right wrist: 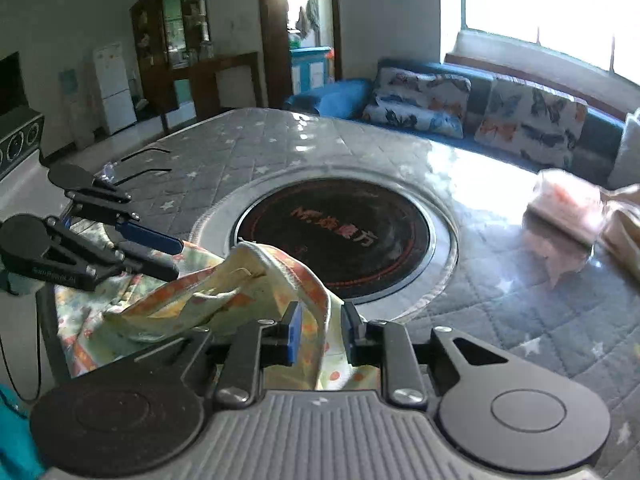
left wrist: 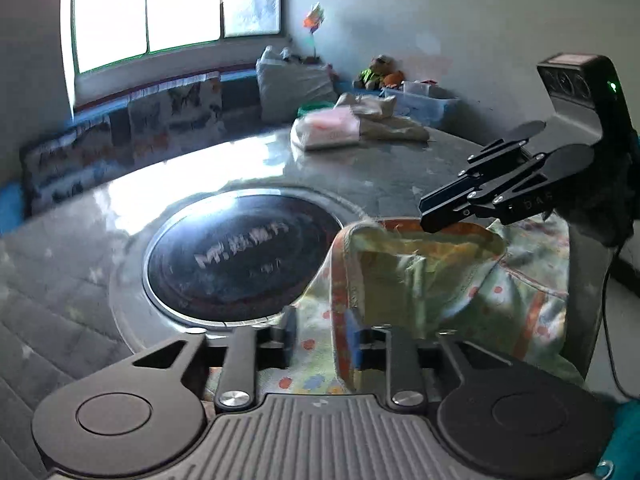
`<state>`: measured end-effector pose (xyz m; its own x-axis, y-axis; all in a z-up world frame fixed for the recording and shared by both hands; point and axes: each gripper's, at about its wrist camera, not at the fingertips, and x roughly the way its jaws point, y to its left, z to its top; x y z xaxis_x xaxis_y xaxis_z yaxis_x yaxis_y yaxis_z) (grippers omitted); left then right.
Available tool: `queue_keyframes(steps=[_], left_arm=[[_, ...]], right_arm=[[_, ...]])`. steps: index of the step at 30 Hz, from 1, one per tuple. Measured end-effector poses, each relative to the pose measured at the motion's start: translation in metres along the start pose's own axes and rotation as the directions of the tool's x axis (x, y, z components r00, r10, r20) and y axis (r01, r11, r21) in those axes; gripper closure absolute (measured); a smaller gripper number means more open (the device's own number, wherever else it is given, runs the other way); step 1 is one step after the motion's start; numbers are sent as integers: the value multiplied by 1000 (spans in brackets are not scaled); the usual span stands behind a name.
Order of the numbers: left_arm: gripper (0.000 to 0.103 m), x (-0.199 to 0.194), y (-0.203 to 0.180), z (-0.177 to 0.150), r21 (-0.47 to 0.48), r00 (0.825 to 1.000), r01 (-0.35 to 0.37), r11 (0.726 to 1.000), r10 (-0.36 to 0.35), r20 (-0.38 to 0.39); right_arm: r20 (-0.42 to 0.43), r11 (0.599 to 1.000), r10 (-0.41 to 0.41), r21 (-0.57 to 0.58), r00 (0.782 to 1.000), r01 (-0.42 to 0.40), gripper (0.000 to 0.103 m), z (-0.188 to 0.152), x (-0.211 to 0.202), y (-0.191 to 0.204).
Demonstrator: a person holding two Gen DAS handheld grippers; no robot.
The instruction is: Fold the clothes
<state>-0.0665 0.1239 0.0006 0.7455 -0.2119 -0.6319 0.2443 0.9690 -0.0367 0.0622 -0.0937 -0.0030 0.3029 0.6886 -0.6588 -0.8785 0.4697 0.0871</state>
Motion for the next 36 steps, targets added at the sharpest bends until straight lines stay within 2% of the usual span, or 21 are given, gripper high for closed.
queue_keyframes(steps=[3, 6, 7, 8, 9, 13, 17, 18, 19, 21, 27, 29, 30, 34, 35, 36], left_arm=[[63, 9, 10, -2, -68, 998, 55, 996, -57, -28], [66, 18, 15, -4, -114, 991, 116, 987, -122, -46], [71, 20, 15, -5, -117, 990, 129, 985, -136, -50], [85, 19, 14, -5, -108, 990, 130, 986, -136, -47], [90, 18, 12, -6, -100, 990, 132, 986, -137, -44], [95, 5, -2, -5, 8, 998, 62, 998, -62, -6], [98, -7, -19, -3, 117, 999, 10, 993, -14, 31], [99, -8, -23, -3, 133, 999, 1, 991, -6, 35], [99, -10, -26, -3, 149, 999, -12, 989, 6, 39], [100, -13, -31, -3, 181, 999, -32, 983, 24, 48], [100, -13, -35, -1, 207, 997, -62, 976, 51, 58], [100, -10, -33, -1, 196, 998, -50, 979, 42, 46], [99, -9, -33, -1, 190, 998, -44, 981, 37, 40], [95, -6, -24, 0, 126, 1000, -17, 992, 14, 22], [91, -5, -21, 0, 110, 1000, -9, 994, 7, 19], [78, -3, -18, 0, 94, 1000, -1, 996, -1, 15]], right_arm=[[-27, 996, 36, 84, 999, -34, 82, 0, 10, -10], [-41, 992, 59, 111, 997, -54, 86, -1, 14, -15], [-37, 994, 57, 100, 998, -53, 95, -2, 12, -13], [-31, 995, 51, 83, 998, -48, 97, -2, 10, -11], [-21, 998, 37, 54, 999, -36, 98, -2, 7, -6], [24, 998, -23, -64, 999, 25, 101, 0, -9, 10], [29, 995, -28, -92, 999, 31, 101, -3, -17, 17], [29, 995, -30, -89, 999, 33, 98, -3, -18, 17], [29, 997, -32, -70, 999, 34, 89, -3, -17, 15], [30, 999, -32, -30, 999, 33, 73, -1, -13, 10], [-35, 999, -2, 52, 999, 4, 74, 4, 13, -4], [-63, 997, 16, 76, 998, -11, 85, 4, 21, -7], [-69, 996, 28, 82, 997, -22, 94, 3, 23, -7], [-36, 1000, -5, 25, 999, 6, 101, 0, 14, 4], [-25, 1000, -17, 6, 1000, 17, 101, -1, 11, 7], [-14, 999, -31, -16, 999, 31, 101, -1, 7, 10]])
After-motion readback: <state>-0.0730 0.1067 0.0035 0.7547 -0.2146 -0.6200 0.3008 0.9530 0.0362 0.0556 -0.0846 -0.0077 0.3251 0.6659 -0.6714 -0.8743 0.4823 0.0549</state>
